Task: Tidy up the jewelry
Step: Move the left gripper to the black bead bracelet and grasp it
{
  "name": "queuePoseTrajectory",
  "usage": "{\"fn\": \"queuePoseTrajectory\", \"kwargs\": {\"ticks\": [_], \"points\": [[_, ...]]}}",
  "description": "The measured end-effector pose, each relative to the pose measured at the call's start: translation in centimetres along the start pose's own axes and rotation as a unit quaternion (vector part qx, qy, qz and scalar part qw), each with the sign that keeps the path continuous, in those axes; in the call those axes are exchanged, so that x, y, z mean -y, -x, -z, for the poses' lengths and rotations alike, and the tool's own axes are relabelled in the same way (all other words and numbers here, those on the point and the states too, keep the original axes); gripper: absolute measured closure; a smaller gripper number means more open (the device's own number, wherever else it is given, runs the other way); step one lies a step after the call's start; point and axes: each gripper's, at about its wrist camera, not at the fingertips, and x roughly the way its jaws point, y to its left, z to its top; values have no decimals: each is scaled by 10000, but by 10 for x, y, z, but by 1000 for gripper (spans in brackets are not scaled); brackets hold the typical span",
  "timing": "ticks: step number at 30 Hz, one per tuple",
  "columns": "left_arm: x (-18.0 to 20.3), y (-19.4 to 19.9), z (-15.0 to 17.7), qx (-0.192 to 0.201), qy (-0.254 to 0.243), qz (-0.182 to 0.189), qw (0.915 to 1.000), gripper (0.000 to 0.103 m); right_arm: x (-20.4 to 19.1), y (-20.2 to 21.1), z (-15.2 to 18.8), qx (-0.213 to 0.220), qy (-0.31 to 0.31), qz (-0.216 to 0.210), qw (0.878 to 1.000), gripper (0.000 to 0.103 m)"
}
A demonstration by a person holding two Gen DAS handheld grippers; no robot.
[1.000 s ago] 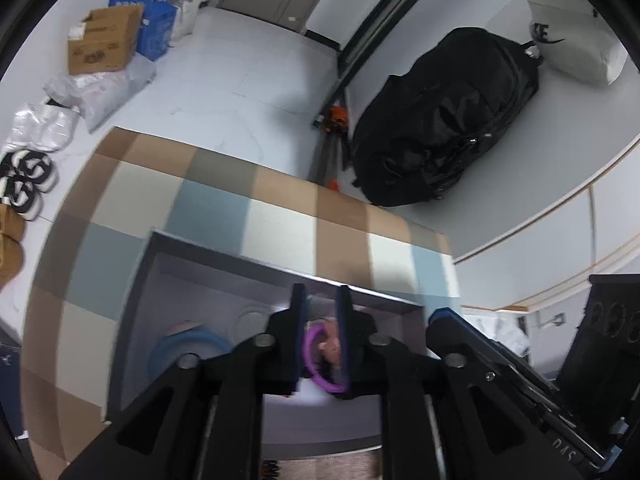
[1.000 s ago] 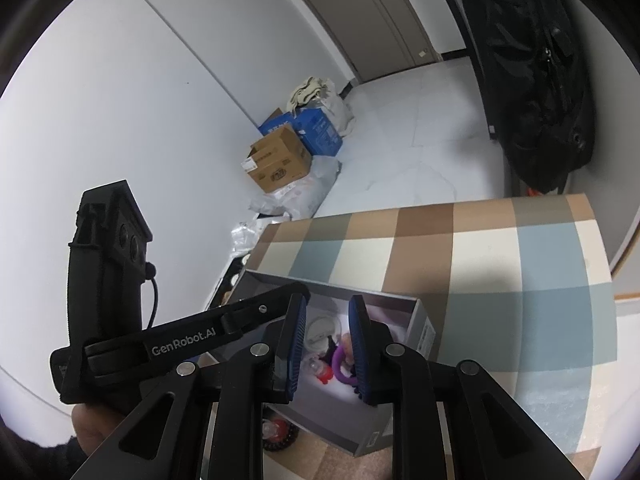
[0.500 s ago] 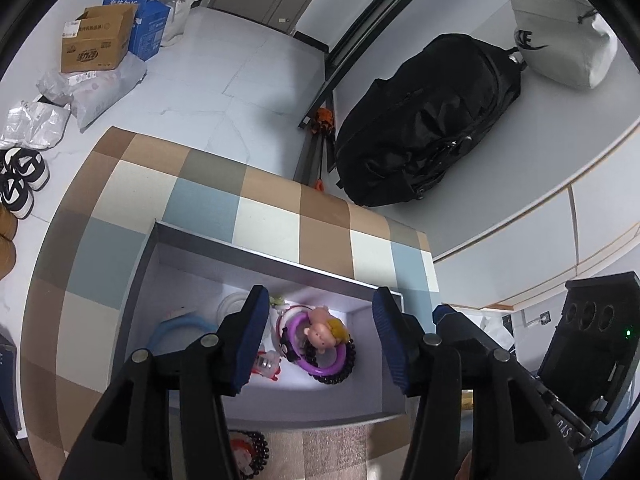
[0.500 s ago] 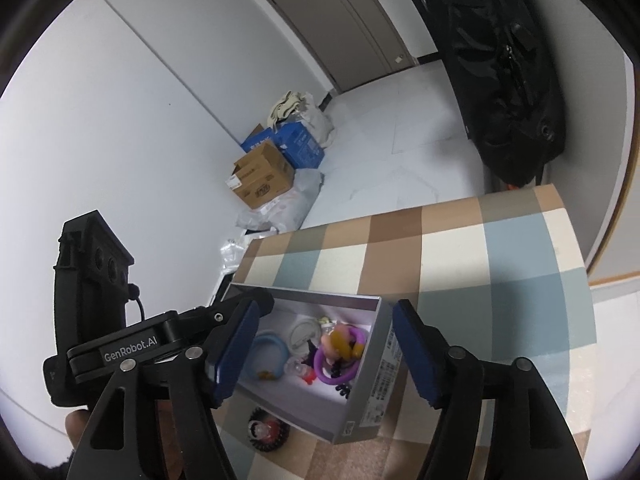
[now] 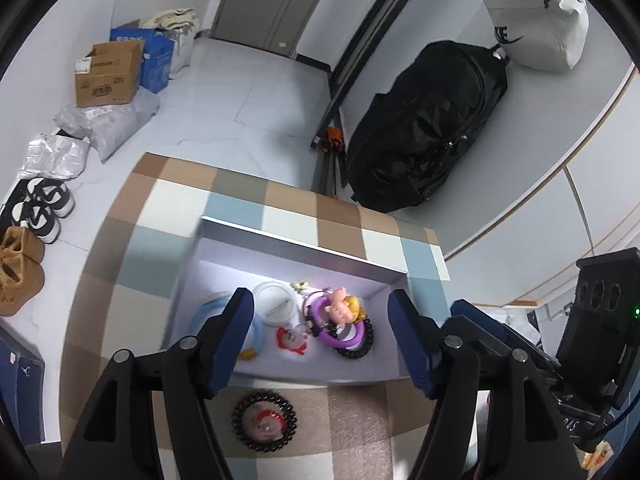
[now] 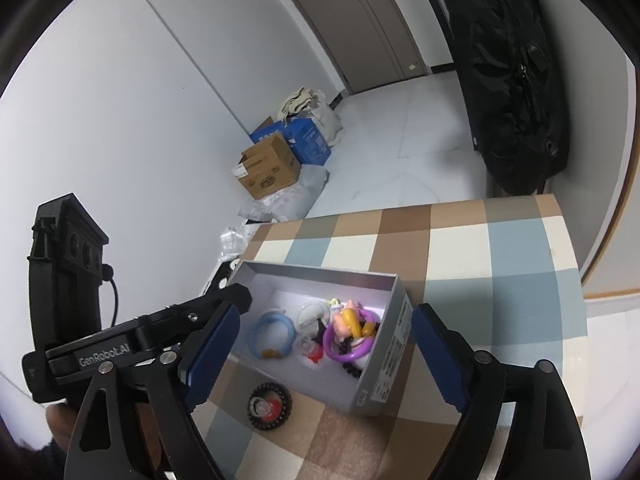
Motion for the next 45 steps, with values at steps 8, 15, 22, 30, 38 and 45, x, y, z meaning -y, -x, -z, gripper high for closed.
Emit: {"fn": "queuePoseTrajectory", "kwargs": {"ticks": [8, 15, 22, 30, 38, 45], "points": [[-15, 8, 13, 61, -54, -121, 9999, 25, -11, 9, 13, 63, 201, 64, 9998, 5], [-21, 13, 28, 23, -164, -343, 9993, 19, -19, 12, 25, 64, 310, 137, 9994, 3], [-34, 4, 43, -312, -135, -383, 9987, 15, -23, 12, 30, 97, 356, 210, 9991, 0], [-29, -13, 60, -735, -519, -634, 9939, 12, -23, 17, 31, 159, 302, 267, 9991, 0], [-21, -30, 73, -1006, -919, -1004, 9856, 12, -20, 17, 32, 101, 275, 304, 9991, 0], [-9, -35, 83, -804, -1521, -1578, 9724, 12, -18, 21, 33, 119, 281, 318, 9990, 0]]}}
